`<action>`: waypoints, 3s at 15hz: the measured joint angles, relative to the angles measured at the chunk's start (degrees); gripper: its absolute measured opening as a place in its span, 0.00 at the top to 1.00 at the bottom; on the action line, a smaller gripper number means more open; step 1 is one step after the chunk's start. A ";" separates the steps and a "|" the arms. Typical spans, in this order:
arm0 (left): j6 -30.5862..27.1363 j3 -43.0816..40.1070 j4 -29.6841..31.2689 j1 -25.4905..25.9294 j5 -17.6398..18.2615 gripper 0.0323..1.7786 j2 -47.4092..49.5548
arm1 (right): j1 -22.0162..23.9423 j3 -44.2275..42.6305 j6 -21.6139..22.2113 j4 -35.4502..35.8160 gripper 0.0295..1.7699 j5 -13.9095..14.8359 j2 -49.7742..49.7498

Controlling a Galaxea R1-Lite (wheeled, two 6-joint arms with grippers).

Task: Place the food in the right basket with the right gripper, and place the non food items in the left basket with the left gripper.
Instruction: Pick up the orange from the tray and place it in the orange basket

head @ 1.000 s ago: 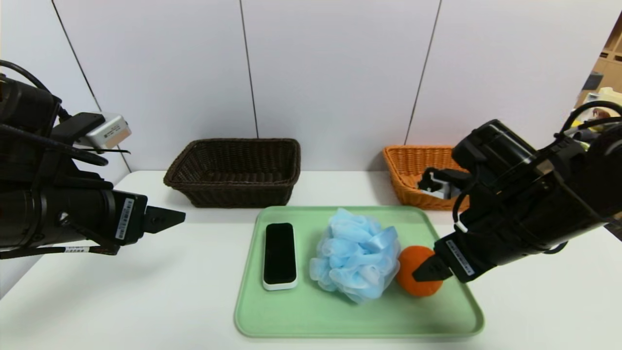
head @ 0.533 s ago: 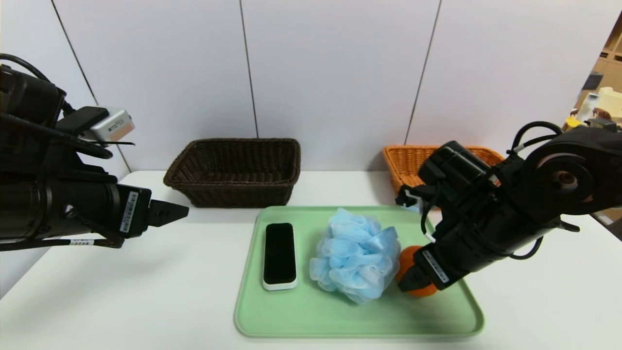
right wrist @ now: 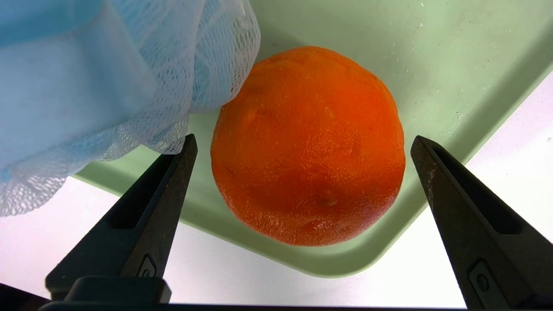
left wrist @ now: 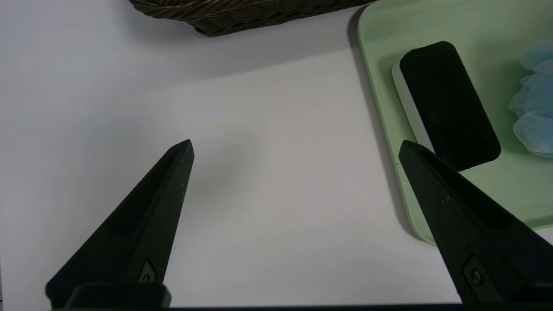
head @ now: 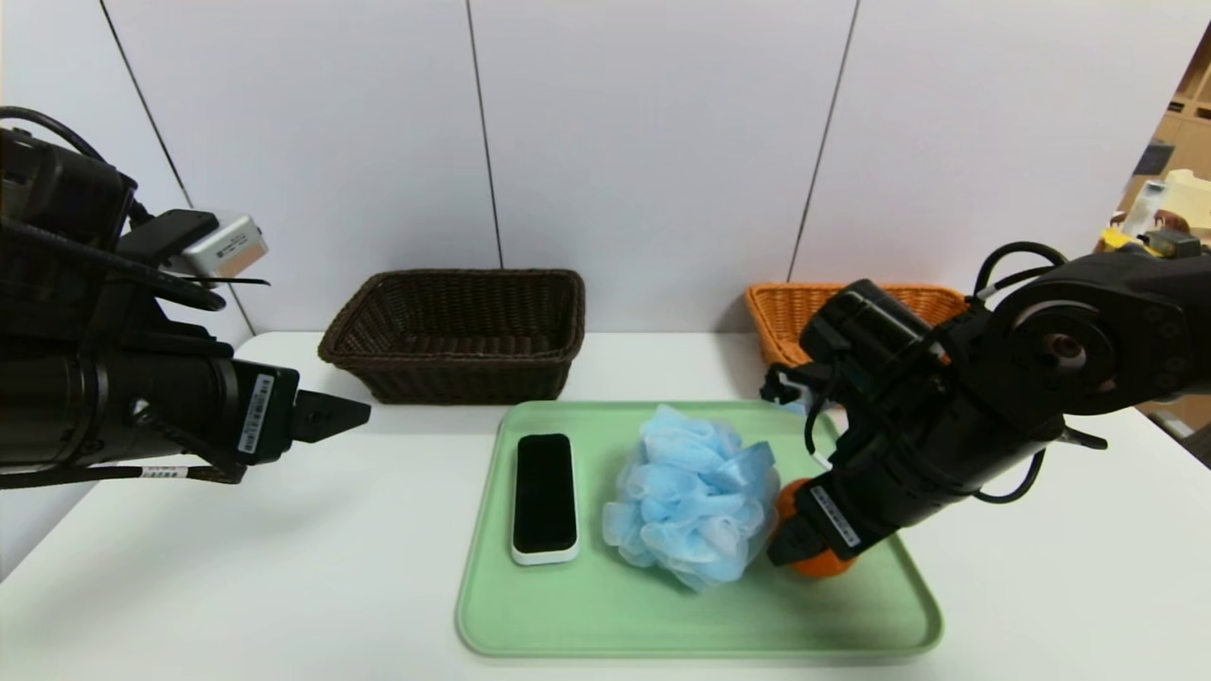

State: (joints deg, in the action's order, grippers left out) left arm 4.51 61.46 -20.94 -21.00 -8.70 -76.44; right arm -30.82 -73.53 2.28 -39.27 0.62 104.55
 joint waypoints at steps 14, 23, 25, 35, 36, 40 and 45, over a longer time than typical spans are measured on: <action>0.02 0.16 0.17 -0.18 0.06 0.05 -0.44 | -0.02 -0.48 -0.20 2.30 0.24 -0.18 2.45; 0.06 -0.02 0.13 -0.18 0.16 0.05 -0.49 | 0.00 -0.45 0.26 1.65 0.35 2.57 2.26; 0.06 -0.11 0.17 -0.22 0.17 0.05 -0.57 | 0.01 -0.50 0.22 1.62 0.35 3.18 0.55; 1.00 0.50 0.20 -3.69 0.17 0.05 -1.34 | 0.59 -5.41 0.30 -2.71 0.35 11.06 -11.56; 1.27 0.72 0.17 -4.13 0.17 0.05 -1.60 | 0.95 -7.30 0.28 -3.10 0.35 12.17 -12.74; 1.41 3.13 -0.20 -5.92 -0.09 0.05 -3.77 | 4.53 -16.26 0.26 -5.08 0.35 15.82 -15.17; 1.66 6.12 -1.32 -9.23 -0.59 0.05 -8.05 | 12.35 -23.47 -0.27 0.44 0.35 16.16 -13.03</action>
State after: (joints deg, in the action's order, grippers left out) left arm 6.17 67.58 -22.26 -30.23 -9.29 -84.48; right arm -18.47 -97.00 2.01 -38.83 16.79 91.51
